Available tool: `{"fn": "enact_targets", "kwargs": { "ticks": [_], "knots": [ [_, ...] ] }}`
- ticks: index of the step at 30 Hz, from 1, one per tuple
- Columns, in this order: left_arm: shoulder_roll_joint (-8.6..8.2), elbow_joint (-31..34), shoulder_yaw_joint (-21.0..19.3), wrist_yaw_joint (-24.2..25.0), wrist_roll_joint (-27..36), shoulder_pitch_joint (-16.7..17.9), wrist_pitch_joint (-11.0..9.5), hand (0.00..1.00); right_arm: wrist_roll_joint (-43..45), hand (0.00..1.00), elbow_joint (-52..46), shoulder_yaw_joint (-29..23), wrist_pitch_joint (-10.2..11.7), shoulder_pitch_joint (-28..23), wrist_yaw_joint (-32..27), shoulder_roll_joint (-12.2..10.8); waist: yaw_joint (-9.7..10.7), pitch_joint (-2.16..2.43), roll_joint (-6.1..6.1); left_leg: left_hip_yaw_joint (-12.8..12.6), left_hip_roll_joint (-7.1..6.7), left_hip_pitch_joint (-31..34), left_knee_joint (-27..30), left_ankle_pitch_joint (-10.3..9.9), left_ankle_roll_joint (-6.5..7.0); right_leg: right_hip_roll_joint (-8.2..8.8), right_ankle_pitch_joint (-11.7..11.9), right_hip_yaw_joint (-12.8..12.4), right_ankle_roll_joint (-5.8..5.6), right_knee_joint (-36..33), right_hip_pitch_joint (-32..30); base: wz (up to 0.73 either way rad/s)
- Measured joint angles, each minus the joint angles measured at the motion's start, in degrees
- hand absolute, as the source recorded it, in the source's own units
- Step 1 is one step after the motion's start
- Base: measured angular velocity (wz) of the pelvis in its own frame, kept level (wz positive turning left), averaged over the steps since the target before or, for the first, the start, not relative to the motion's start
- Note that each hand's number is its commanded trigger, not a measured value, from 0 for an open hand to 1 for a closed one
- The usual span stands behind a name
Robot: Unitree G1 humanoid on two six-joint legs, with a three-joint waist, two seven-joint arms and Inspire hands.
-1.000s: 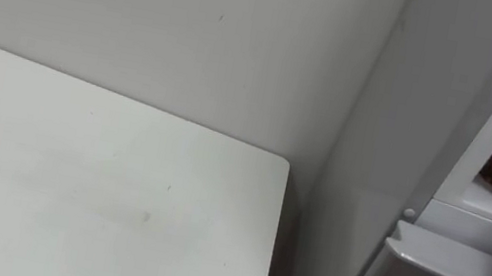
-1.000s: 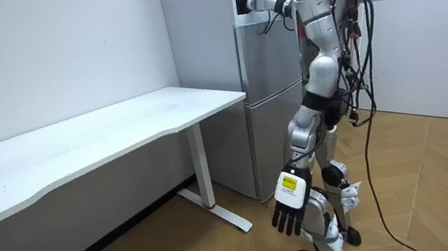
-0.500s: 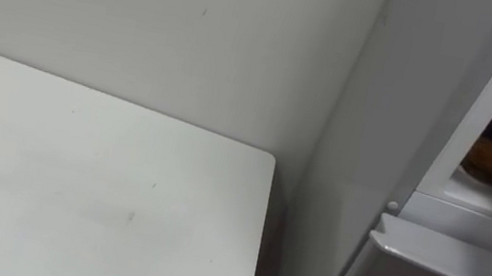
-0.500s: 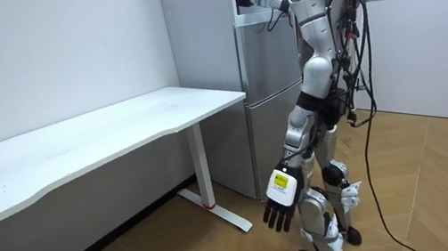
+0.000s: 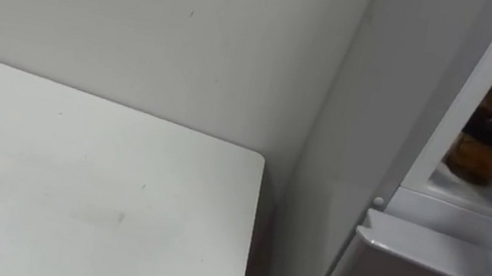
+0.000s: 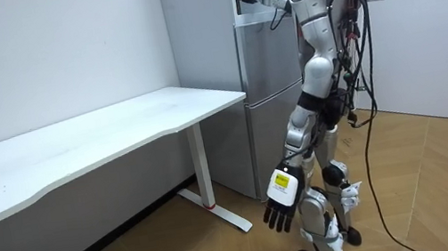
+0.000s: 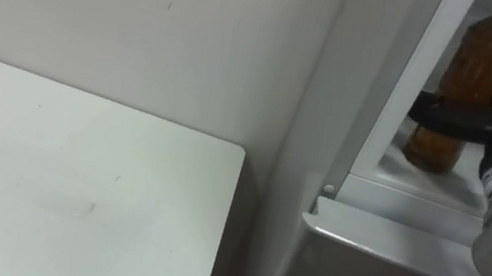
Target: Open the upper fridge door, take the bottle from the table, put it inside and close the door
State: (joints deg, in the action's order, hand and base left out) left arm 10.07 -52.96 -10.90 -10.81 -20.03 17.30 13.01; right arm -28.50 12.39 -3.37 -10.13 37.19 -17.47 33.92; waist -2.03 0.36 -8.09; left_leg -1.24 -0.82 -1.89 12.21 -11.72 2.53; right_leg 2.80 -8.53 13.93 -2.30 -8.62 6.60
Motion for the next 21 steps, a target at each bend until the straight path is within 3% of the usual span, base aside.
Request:
{"fn": "enact_targets", "kwargs": {
  "ticks": [8, 21],
  "knots": [
    [-0.04, 0.0, 0.0, -0.2, 0.3, 0.0, 0.0, 0.00, 0.0, 0.00, -0.1, -0.1, 0.0, -0.4, -0.5, 0.0, 0.0, 0.36, 0.82, -0.2, -0.01, -0.7, -0.5, 0.0, 0.01, -0.01, 0.0, -1.1, 0.00, 0.0, 0.4, -0.02],
    [-0.41, 0.0, 0.1, -0.1, 0.4, 0.1, -0.4, 0.00, -0.3, 0.00, -4.5, -0.5, 0.0, -2.9, -1.2, 0.0, 0.2, 0.07, 1.28, -0.5, 0.09, -0.9, -0.6, 0.0, 0.01, -0.01, 0.0, -1.4, 0.00, 0.0, 0.4, -0.01]
  ]
}}
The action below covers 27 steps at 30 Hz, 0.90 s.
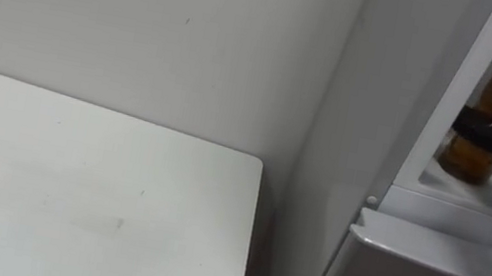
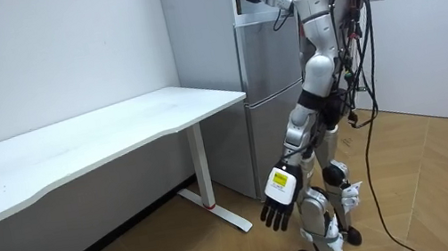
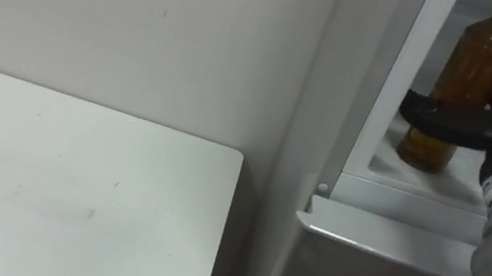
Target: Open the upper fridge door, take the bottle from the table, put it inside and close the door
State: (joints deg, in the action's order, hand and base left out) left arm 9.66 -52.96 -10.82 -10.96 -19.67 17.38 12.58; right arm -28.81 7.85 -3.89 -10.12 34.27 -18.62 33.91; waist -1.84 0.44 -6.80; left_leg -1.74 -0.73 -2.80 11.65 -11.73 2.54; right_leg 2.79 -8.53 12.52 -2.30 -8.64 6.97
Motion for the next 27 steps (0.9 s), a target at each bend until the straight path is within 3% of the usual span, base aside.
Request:
{"fn": "enact_targets", "kwargs": {
  "ticks": [8, 21, 27],
  "knots": [
    [-0.02, 0.0, 0.0, 0.0, 0.0, 0.0, 0.0, 0.00, 0.0, 0.00, 0.0, -0.3, 0.0, -0.2, 0.0, 0.0, 0.0, -0.03, 0.27, -0.1, -0.02, -0.3, 0.0, 0.0, 0.01, -0.02, 0.0, -0.7, 0.00, 0.0, 0.1, 0.00],
    [-0.08, 0.0, 0.0, -1.3, 0.0, 0.0, -0.4, 0.00, -0.1, 0.00, -2.4, -2.3, 0.1, -5.2, 0.0, 0.0, 0.2, 0.00, 0.16, -0.7, 0.00, -0.7, -0.4, 0.0, 0.02, -0.05, 0.0, -1.2, 0.00, 0.0, 0.4, -0.01],
    [-0.18, 0.0, 0.1, -2.4, 0.0, 1.0, -0.1, 0.00, -0.8, 0.00, -12.3, -4.2, 0.0, -11.8, -0.6, -0.3, 0.1, 0.02, 0.27, -1.2, 0.01, -0.7, -0.3, 0.0, 0.02, -0.04, 0.0, -1.4, 0.00, 0.0, 0.2, -0.03]
  ]
}}
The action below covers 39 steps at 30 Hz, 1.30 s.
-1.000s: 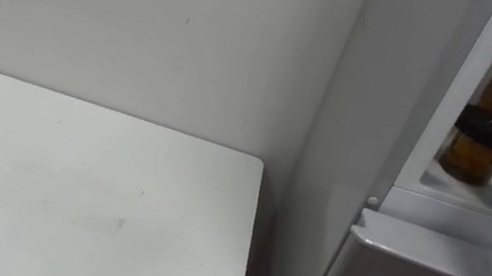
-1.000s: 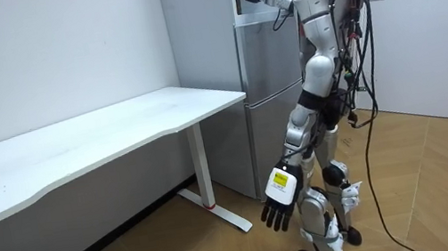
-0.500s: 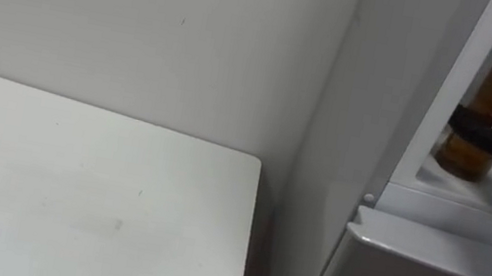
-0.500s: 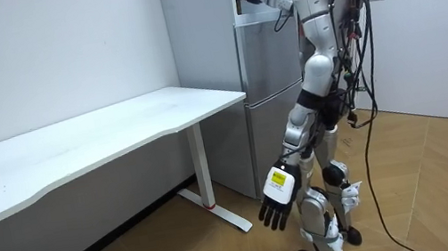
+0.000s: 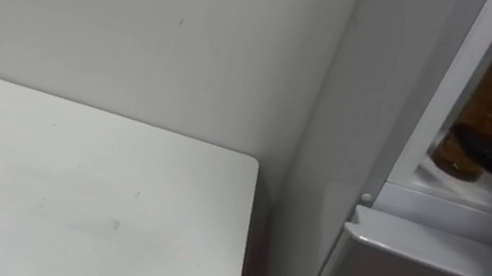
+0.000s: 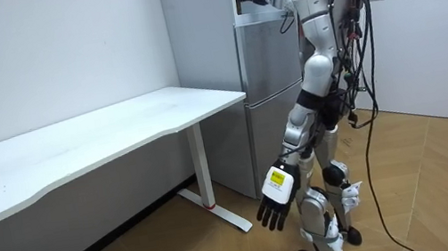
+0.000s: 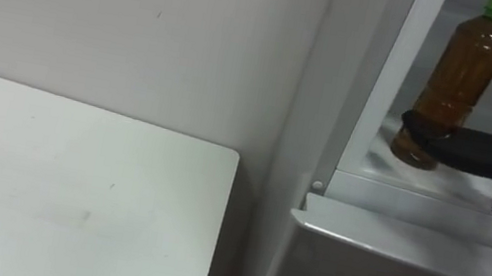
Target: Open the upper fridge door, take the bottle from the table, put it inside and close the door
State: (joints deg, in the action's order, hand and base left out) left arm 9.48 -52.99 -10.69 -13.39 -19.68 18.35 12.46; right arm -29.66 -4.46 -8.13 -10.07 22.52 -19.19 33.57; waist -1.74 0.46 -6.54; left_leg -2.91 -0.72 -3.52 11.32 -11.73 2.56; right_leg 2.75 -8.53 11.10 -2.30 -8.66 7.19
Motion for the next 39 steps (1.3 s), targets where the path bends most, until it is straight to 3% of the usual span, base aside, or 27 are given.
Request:
{"fn": "enact_targets", "kwargs": {
  "ticks": [7, 11, 13, 19, 23, 25, 32, 34, 39],
  "knots": [
    [-0.91, -0.4, 0.0, 0.0, 0.1, 0.3, 0.0, 0.00, 2.4, 0.00, -7.8, -1.4, 0.0, -4.9, -1.5, -0.1, 0.1, -0.13, 0.87, -0.1, 0.01, 0.0, 0.0, 0.0, 0.04, 0.13, 0.0, -0.2, 0.02, -0.1, -0.1, -0.03],
    [-1.90, -2.0, 0.0, 0.0, 2.0, 0.3, -0.1, 0.00, 2.5, 0.00, -8.6, -3.0, 0.1, -5.3, -3.2, -0.3, 0.8, 0.26, 1.64, 0.0, 0.01, -0.1, 0.1, 0.0, 0.05, 0.14, 0.0, -0.2, 0.03, -0.1, 0.1, 0.00],
    [-2.11, -2.4, 0.0, 0.0, 2.0, 0.4, -0.1, 0.00, 3.0, 0.00, -9.2, -3.7, 0.1, -5.7, -3.3, -0.6, 1.4, 0.25, 1.87, 0.0, 0.04, -0.1, 0.1, 0.0, 0.03, 0.12, 0.0, -0.2, 0.03, -0.1, 0.1, 0.00],
    [-2.25, -2.4, -0.4, 0.0, 2.1, 0.6, -0.4, 0.00, 3.0, 0.00, -13.5, -8.4, 0.2, -7.7, -4.0, -4.8, 2.5, 0.21, 1.85, -0.3, 0.02, -0.1, 0.0, 0.0, 0.00, 0.05, 0.0, -1.0, 0.03, -0.1, -0.2, -0.03],
    [-2.31, -2.3, -0.3, 0.0, 2.1, 0.8, -1.6, 0.00, 2.6, 0.00, -16.8, -9.2, 0.6, -9.8, -4.0, -5.4, 3.0, 0.18, 1.59, -0.9, 0.04, -0.2, -0.2, 0.0, 0.02, 0.04, 0.0, -1.2, 0.04, -0.1, -0.3, -0.04],
    [-2.33, -2.3, -0.2, -0.2, 2.0, 1.1, -2.5, 0.00, 1.8, 0.00, -20.4, -9.3, 1.9, -13.5, -3.9, -5.6, 2.9, 0.17, 1.50, -1.3, 0.11, -0.5, -0.5, 0.0, 0.03, 0.02, 0.0, -1.3, 0.04, -0.1, -0.3, -0.08],
    [-2.35, -2.4, -0.2, -0.7, 2.1, 1.9, -3.5, 0.00, -0.1, 0.00, -23.4, -9.4, 4.1, -18.7, -2.4, -7.0, 3.2, -0.04, 1.91, -1.9, 0.13, -1.0, -0.9, 0.0, 0.08, 0.10, 0.0, -1.7, 0.05, -0.1, -0.3, -0.07],
    [-2.64, -2.8, -0.2, -0.5, 2.1, 1.9, -3.9, 0.00, -1.8, 0.00, -23.6, -9.5, 4.3, -19.6, -0.4, -9.0, 3.3, -0.01, 1.92, -2.1, 0.14, -1.0, -0.9, 0.0, 0.08, 0.09, 0.0, -1.8, 0.05, -0.1, -0.3, 0.00],
    [-3.11, -5.1, 0.3, 0.1, 4.1, 1.4, -5.1, 0.00, -10.6, 0.00, -23.8, -9.4, 5.3, -19.7, 2.8, -10.4, 3.7, 0.14, 2.38, -2.3, 0.10, -1.0, -0.7, -0.1, 0.21, 0.10, 0.1, -2.3, 0.08, -0.2, -0.3, -0.03]
  ]
}}
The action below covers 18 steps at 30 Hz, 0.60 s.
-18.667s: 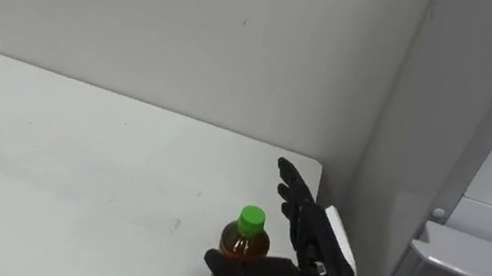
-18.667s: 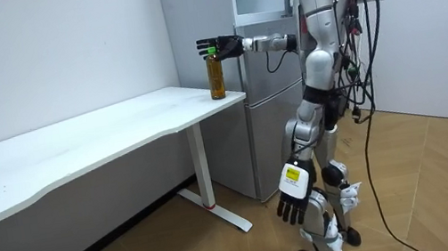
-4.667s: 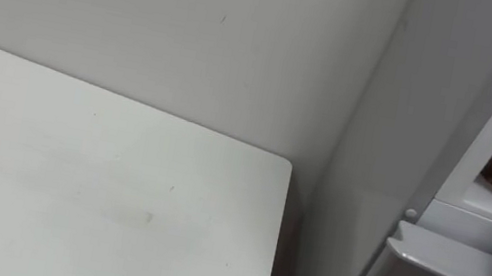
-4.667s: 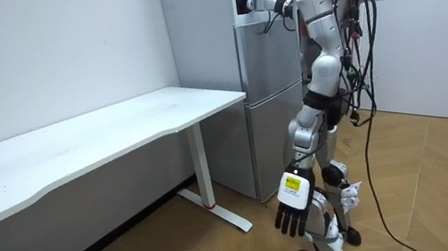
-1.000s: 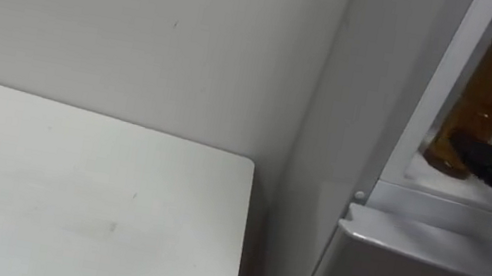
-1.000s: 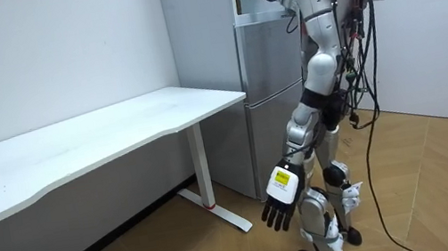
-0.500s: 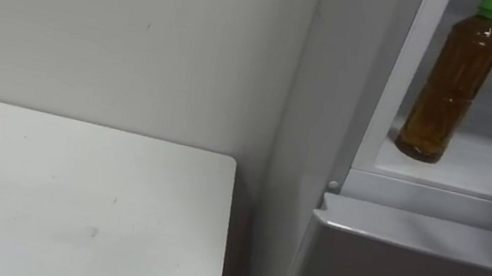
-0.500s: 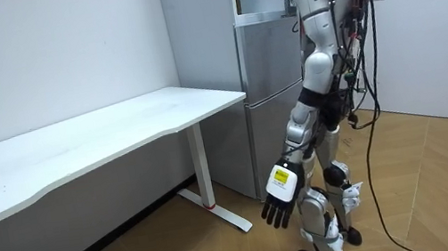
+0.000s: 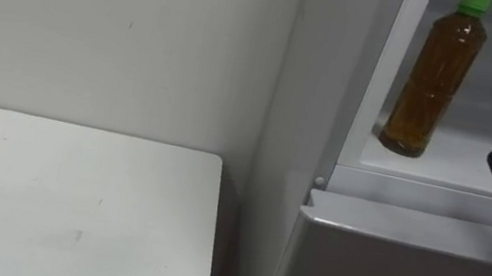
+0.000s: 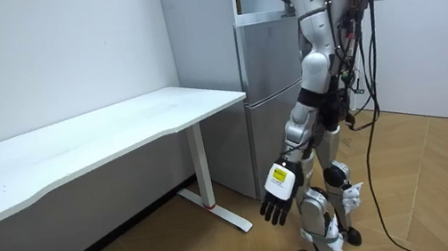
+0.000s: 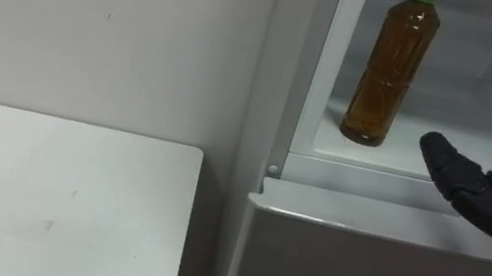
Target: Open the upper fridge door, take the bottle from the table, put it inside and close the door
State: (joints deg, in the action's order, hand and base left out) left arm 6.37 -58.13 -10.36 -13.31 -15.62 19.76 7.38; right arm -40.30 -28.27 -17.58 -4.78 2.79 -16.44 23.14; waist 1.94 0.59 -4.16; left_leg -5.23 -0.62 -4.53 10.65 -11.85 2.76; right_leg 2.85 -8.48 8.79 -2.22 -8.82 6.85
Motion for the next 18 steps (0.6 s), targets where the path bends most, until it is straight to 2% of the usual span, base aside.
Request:
{"fn": "enact_targets", "kwargs": {
  "ticks": [5, 14, 18],
  "knots": [
    [0.00, -0.4, -0.1, 0.4, -0.1, -0.1, -0.4, 0.00, -7.8, 0.00, 0.0, 0.1, 1.2, -0.5, 3.7, -0.5, -0.5, 0.00, 0.01, -0.1, 0.00, 0.1, 0.0, 0.0, 0.00, -0.02, 0.0, -0.6, 0.02, -0.1, -0.2, -0.03],
    [-0.06, -0.4, -0.1, 0.4, -0.3, -0.2, -0.6, 0.00, -20.9, 0.00, 0.1, 0.7, 1.5, -3.6, 10.2, -1.2, -1.2, -0.09, 0.32, -0.7, 0.01, 0.3, 0.0, -0.1, 0.11, -0.01, 0.0, -0.8, 0.05, -0.3, -0.8, -0.02],
    [-0.39, -1.9, -0.1, 0.6, -1.2, -1.2, -1.6, 0.00, -25.0, 0.00, 0.2, 0.8, 2.7, -4.5, 15.1, -3.6, -2.4, -0.12, 1.03, -1.0, 0.02, 0.3, 0.0, -0.1, 0.11, 0.00, 0.0, -0.9, 0.05, -0.3, -0.9, -0.03]
  ]
}}
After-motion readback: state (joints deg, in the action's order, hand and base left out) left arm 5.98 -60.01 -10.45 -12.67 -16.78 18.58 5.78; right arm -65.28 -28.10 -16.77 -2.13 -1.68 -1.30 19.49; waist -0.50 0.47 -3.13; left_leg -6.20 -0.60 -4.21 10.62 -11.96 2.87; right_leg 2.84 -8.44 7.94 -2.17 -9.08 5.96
